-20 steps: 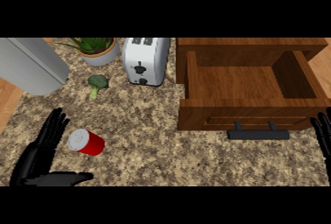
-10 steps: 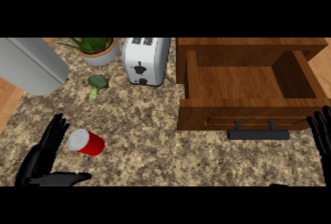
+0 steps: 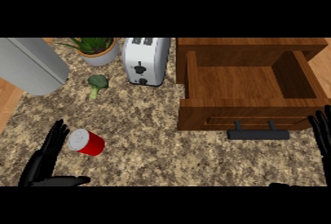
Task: Pick up the can, place it into the drawer and close the drawer
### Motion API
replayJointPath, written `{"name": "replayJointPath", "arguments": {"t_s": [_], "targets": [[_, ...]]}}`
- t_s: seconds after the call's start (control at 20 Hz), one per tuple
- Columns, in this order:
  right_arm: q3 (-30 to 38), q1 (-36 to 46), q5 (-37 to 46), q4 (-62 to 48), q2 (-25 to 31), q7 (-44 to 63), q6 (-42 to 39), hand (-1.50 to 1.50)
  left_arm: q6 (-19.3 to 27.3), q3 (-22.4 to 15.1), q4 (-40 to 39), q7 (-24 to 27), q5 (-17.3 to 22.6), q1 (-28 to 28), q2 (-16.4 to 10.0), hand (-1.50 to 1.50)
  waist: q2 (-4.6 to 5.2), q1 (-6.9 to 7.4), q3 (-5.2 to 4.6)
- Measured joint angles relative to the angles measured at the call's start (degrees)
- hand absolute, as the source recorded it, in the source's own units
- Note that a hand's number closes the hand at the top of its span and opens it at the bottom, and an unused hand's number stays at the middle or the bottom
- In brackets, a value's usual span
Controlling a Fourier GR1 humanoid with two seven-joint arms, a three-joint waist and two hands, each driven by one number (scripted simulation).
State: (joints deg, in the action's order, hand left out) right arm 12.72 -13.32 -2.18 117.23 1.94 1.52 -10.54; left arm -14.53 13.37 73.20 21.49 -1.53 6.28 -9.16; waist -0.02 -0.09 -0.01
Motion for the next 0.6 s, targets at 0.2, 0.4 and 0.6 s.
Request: {"name": "replayJointPath", "arguments": {"t_s": [0.2, 0.4, 0.6], "targets": [[-0.52, 0.00, -0.29, 1.29, 0.44, 1.57, 0.22, -1.50, -0.04, 1.46, -7.88, 2.99, 0.02, -3.69, -1.10, -1.50, 0.01, -0.11, -0.01], [0.37, -0.40, -1.31, 2.77, 0.51, 2.66, -0.18, -1.50, -0.06, 2.03, -12.91, 4.99, 0.03, -6.17, -1.98, -1.50, 0.01, -0.14, 0.00], [0.14, -0.51, -0.67, 3.10, -0.15, 2.52, -0.15, -1.50, 1.31, 0.86, -14.72, 6.11, -0.73, -7.08, -0.92, -1.50, 0.00, -0.10, 0.01]]}}
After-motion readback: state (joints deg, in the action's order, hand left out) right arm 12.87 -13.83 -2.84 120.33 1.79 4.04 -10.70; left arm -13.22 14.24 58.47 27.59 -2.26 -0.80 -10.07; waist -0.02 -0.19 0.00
